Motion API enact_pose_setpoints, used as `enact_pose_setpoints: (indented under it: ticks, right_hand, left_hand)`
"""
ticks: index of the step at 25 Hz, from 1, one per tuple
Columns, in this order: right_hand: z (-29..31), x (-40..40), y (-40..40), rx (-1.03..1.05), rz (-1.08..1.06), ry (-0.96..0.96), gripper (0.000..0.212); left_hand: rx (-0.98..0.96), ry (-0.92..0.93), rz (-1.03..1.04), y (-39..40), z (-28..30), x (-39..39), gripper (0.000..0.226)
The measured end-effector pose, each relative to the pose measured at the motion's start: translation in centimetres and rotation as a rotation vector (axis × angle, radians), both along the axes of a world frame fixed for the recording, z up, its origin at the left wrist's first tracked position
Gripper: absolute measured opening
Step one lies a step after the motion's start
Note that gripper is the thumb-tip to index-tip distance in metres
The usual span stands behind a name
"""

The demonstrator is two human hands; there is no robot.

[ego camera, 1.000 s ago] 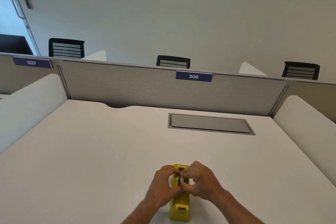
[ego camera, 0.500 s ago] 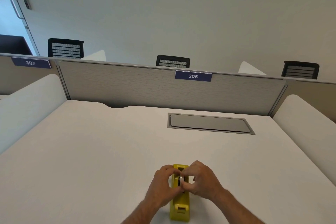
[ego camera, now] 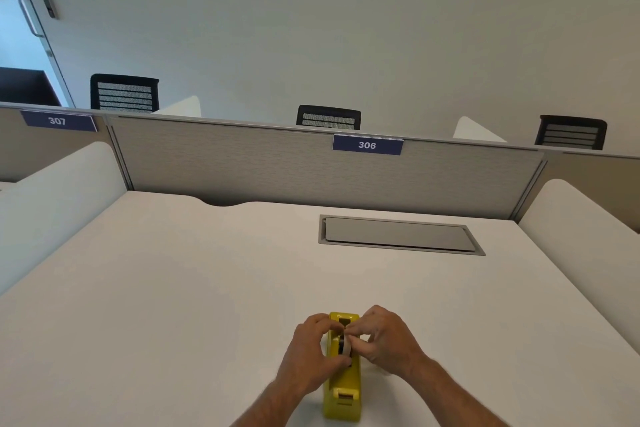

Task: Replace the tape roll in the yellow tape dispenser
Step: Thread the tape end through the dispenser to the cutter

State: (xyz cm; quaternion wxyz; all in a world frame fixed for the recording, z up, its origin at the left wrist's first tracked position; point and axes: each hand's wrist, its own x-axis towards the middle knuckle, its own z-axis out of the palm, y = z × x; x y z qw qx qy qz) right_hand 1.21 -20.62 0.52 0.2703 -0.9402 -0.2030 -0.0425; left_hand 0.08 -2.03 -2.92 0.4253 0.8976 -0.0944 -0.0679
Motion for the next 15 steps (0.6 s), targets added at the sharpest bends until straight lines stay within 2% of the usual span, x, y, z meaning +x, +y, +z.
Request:
enact_pose_setpoints:
  ticks: [3, 8, 15]
  right_hand:
    - [0.07, -0.07, -0.1, 0.016, -0.002, 0.001, 0.02]
    - [0.04, -0.42, 0.01, -0.012, 0.006, -0.009, 0.035]
    - [0.13, 0.08, 0.05, 0.021, -0.015, 0.017, 0.018]
  left_hand:
    - [-0.015, 0.002, 0.002, 0.1, -0.01, 0.02, 0.043]
    - [-0.007, -0.016, 0.012, -0.11, 0.08, 0.07, 0.04]
    - [-0.006, 0.004, 0.013, -0.09, 0.08, 0.04, 0.043]
